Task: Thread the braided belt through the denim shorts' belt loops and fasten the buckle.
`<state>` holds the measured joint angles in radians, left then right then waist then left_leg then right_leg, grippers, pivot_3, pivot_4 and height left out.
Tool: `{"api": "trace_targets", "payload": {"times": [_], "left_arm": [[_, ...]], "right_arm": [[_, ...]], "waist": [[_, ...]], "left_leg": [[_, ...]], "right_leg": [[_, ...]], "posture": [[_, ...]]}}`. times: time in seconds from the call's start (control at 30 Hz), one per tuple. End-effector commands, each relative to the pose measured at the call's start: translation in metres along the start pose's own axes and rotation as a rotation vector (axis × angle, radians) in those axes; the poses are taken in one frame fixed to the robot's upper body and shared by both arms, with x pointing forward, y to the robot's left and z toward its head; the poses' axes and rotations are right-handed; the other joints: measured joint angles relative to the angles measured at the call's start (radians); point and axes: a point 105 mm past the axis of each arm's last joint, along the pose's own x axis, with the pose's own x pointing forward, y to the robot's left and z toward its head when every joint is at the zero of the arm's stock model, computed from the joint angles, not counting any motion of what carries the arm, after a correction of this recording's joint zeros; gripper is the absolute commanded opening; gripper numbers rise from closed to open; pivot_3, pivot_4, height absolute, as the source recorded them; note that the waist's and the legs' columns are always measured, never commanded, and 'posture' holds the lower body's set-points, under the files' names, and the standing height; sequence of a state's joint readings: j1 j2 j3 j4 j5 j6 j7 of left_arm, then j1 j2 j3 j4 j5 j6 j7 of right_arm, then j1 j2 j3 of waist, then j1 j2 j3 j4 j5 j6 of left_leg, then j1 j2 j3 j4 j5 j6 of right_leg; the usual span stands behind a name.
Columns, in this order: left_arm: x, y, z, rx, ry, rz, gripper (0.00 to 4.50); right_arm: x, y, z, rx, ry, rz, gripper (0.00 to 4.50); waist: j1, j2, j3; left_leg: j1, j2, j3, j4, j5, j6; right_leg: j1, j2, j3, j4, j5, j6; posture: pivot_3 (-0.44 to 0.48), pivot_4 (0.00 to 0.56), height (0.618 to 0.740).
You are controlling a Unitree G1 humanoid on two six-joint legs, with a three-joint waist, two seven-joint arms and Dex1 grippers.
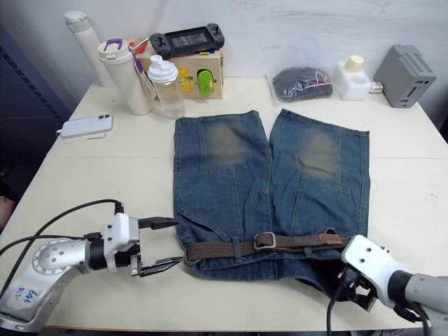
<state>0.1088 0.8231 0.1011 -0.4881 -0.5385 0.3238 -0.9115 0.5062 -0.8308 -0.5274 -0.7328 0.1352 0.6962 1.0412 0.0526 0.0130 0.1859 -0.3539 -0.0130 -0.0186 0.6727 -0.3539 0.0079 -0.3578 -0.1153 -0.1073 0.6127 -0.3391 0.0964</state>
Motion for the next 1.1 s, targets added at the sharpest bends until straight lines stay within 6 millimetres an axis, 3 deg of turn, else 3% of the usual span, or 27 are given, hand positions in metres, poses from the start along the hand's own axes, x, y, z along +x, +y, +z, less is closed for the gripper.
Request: {"api": "trace_targets", "payload": {"times": [0.03,0.13,0.2,0.53,0.7,0.8,1.03,1.1], "left_arm": [[-0.003,0.003,0.016,0.033,-0.02,-0.011,4.5],[0.001,0.007,0.018,0.026,-0.036,0.006,4.5],[0.003,0.007,0.019,0.027,-0.04,0.004,4.5],[0.006,0.016,0.027,0.012,-0.084,0.034,4.5],[0.013,0.016,0.033,0.004,-0.123,0.046,4.5],[0.014,0.014,0.035,-0.004,-0.133,0.043,4.5],[0.002,0.01,0.036,-0.026,-0.112,0.029,4.5],[0.0,0.008,0.036,-0.025,-0.104,0.022,4.5]], "right_arm": [[-0.012,-0.035,-0.011,-0.068,0.057,-0.126,4.46],[-0.006,-0.053,-0.023,-0.112,0.09,-0.219,4.46],[-0.004,-0.048,-0.024,-0.106,0.075,-0.196,4.46],[-0.018,-0.027,0.041,0.055,-0.288,0.01,4.46],[-0.018,-0.027,0.055,0.093,-0.357,0.02,4.46],[-0.027,-0.025,0.052,0.154,-0.361,0.052,4.46],[-0.07,-0.033,0.018,0.266,-0.252,0.107,4.46],[-0.079,-0.037,0.017,0.283,-0.264,0.106,4.46]], "waist": [[0.0,0.002,0.003],[0.0,0.002,0.004],[0.001,0.002,0.004],[-0.004,0.001,0.006],[-0.001,0.001,0.007],[0.003,0.001,0.007],[0.001,0.001,0.007],[0.001,0.001,0.008]], "left_leg": [[0.0,0.0,0.0,0.002,0.0,0.0],[0.0,-0.001,0.002,0.004,0.0,0.001],[-0.001,-0.001,0.001,0.005,0.0,0.001],[-0.002,0.0,0.001,0.009,0.0,0.0],[-0.001,0.0,0.001,0.009,0.001,-0.001],[-0.002,0.0,0.001,0.009,0.001,-0.001],[-0.002,-0.001,0.002,0.009,0.0,0.001],[-0.002,0.0,0.002,0.009,0.0,0.001]], "right_leg": [[0.0,0.0,0.0,0.0,0.0,0.0],[0.001,0.0,0.002,0.001,0.002,0.001],[0.0,0.0,0.001,0.001,0.002,0.001],[0.0,0.0,0.002,0.005,0.002,0.002],[-0.001,0.0,0.003,0.007,0.003,0.001],[-0.002,0.0,0.002,0.007,0.002,0.001],[-0.001,0.0,0.002,0.004,0.003,0.001],[-0.001,0.0,0.002,0.004,0.003,0.001]], "posture": [[0.0,0.15,0.69],[0.0,0.15,0.69],[0.0,0.15,0.69],[0.0,0.15,0.69],[0.0,0.15,0.69],[0.0,0.15,0.69],[0.0,0.15,0.69],[0.0,0.15,0.69]]}}
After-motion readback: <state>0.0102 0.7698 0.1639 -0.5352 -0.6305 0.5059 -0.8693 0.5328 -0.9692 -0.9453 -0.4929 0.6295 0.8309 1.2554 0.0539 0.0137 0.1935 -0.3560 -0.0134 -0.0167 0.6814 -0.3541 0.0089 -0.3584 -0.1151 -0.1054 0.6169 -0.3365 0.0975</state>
